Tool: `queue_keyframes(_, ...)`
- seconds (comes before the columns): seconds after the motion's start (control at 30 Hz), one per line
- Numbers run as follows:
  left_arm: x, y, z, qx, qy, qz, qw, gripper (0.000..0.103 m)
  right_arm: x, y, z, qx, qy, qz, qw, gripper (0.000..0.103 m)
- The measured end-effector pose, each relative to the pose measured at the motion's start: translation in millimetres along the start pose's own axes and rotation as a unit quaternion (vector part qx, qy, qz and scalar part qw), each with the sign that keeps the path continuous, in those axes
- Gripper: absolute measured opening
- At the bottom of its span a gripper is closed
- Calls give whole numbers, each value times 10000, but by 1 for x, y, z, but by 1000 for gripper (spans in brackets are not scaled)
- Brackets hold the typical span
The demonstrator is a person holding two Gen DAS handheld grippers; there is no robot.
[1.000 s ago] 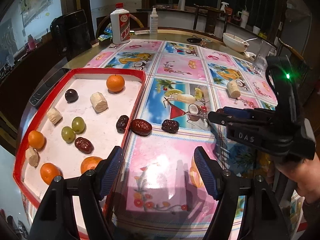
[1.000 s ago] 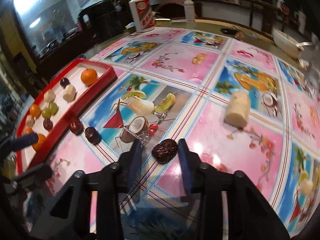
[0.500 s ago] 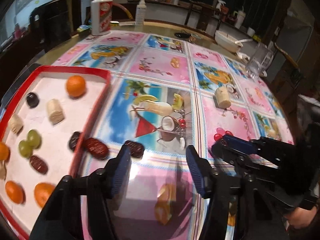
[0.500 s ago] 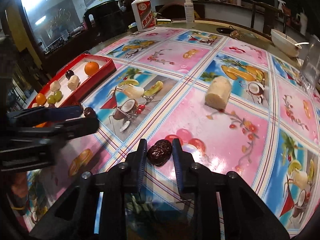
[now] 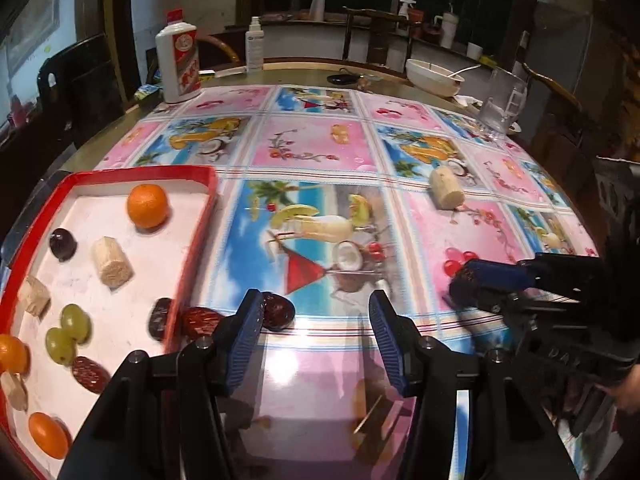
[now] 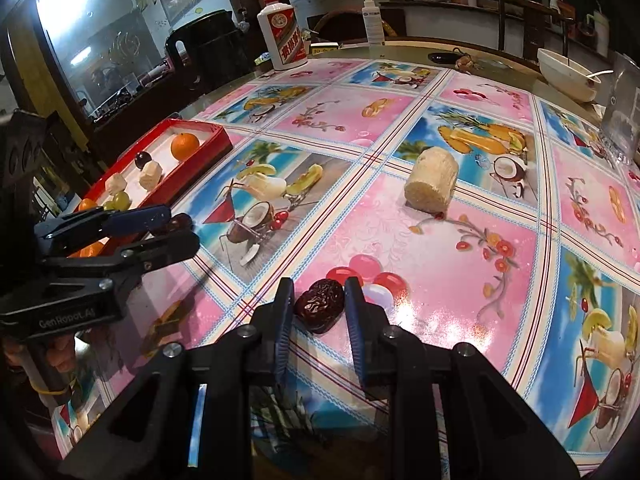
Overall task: Organize fruits
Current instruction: 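Grasp a dark red date with the right tool while the left tool grasps another date, then carry both dates over the white tray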
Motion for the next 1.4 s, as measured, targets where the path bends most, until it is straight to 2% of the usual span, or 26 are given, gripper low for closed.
queue_keyframes(0.1,2,-3,-9,7,54,-24,10000,53,0,0,1,-1,13,-3,10000,27)
queue_keyframes(0.17,2,-4,-12,76,29,-45,10000,46,-1,0,1,9,23,-1,10000,27)
queue_keyframes(0.27,4,-3,-11,212,71,-80,9997,45,0,1,0,17,29,11,10000,27)
queue_keyframes(0.33,8,-3,-11,245,82,-165,9995,40,1,1,0,9,20,12,10000,27)
queue_keyframes(0.4,15,-4,-11,230,67,-264,9994,31,1,1,-1,-25,7,8,10000,27)
queue_keyframes(0.6,17,-2,-8,293,116,-249,9992,23,1,1,-1,-39,-12,21,10000,27)
queue_keyframes(0.73,18,3,-8,50,20,-357,9993,26,0,0,-1,-4,-36,-10,10000,27)
queue_keyframes(0.9,22,4,0,285,268,-304,9988,25,-1,-1,-1,-48,-136,14,9999,27)
queue_keyframes(1.17,25,8,0,117,384,-220,9990,22,-3,-3,-3,-43,-338,46,9994,27)
queue_keyframes(1.4,10,-11,15,33,94,-273,9996,22,-21,-17,-1,221,-337,102,9991,28)
Point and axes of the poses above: each gripper's, at about its wrist camera, not at the fingertips, and x roughly the way its jaws point, z to its right, y to its top, the point moved 6 cm from there along x, roughly the way its jaws point, and after that the axes turned 7 degrees about -z, right-handed, at the moved point
